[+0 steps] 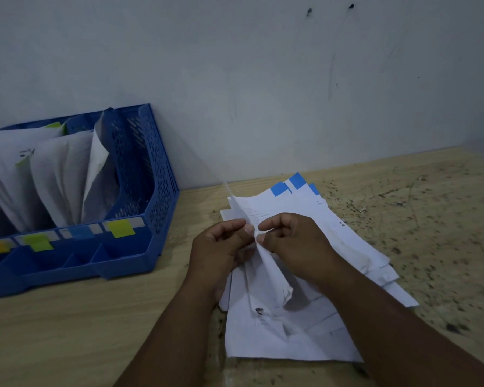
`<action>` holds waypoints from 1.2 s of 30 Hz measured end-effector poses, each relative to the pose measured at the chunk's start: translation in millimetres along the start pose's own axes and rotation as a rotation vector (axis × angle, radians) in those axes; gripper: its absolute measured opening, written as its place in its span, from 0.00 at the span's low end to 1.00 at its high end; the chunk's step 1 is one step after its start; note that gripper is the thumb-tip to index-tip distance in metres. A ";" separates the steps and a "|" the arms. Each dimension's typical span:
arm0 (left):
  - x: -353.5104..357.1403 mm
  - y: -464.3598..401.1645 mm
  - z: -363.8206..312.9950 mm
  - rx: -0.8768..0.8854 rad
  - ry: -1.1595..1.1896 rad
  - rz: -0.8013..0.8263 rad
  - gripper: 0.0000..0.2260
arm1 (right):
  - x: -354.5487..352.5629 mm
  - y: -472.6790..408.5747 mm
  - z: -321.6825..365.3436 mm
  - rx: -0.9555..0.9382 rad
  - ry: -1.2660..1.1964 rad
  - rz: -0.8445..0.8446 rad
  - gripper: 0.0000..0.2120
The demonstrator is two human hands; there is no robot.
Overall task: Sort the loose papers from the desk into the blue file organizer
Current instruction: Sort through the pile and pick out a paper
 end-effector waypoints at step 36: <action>1.8 6.3 -8.8 0.059 -0.043 0.012 0.07 | 1.9 -0.7 0.0 -0.136 -0.008 -0.014 0.08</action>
Point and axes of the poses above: each hand's wrist, its own y-axis away from the middle knuckle, its own x-axis out of the palm, z = x × y, the point moved 4 cm from there along -y, towards the middle knuckle, and after that the axes turned 8 degrees about -x, right-handed, at the moved point
